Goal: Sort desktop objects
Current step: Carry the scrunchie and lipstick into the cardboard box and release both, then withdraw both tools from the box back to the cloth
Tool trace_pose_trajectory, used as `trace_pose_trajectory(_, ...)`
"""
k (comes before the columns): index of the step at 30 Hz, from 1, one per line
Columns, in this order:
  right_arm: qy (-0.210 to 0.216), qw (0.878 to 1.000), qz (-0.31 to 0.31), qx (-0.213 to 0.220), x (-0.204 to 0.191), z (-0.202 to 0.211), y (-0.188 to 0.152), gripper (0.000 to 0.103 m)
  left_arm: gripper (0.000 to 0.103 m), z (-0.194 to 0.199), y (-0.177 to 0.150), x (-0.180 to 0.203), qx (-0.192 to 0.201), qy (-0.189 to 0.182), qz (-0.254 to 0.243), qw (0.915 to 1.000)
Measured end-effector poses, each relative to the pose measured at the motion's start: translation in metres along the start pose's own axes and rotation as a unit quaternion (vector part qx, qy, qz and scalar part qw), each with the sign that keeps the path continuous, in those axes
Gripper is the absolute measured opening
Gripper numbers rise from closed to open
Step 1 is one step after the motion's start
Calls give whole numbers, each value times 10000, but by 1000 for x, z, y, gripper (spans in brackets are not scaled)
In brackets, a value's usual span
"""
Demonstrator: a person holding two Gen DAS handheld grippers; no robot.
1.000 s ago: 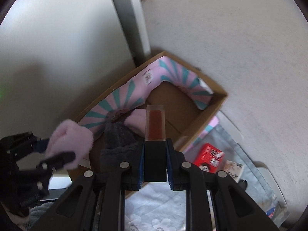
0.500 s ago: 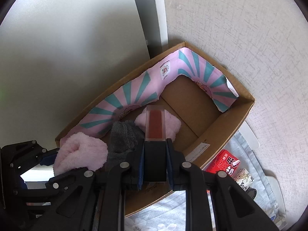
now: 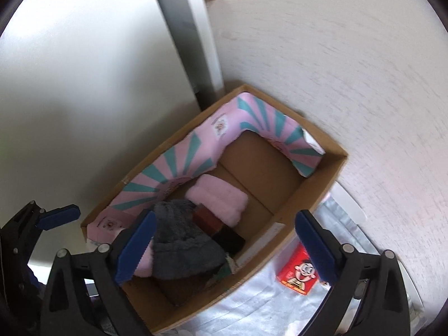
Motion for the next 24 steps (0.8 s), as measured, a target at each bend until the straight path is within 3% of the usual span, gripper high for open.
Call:
trace_pose_trajectory(10, -129, 9998, -140, -12, 18, 14, -15, 99, 103, 4, 5, 10, 58, -252, -22, 9997)
trace_pose_trajectory(24, -450, 9977, -499, 85, 51, 50, -42, 99, 103, 12, 12, 48, 203, -530, -471, 9973)
Point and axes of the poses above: each gripper's, at about its wrist camera, not at the fingertips, and z roughly against the way its jaws point, x to its right, y to its top, the point moved 3 cm from there along -z, roughly the way its jaws point, and after that the axes turned 10 degrees about -y, right-handed, at the moved point
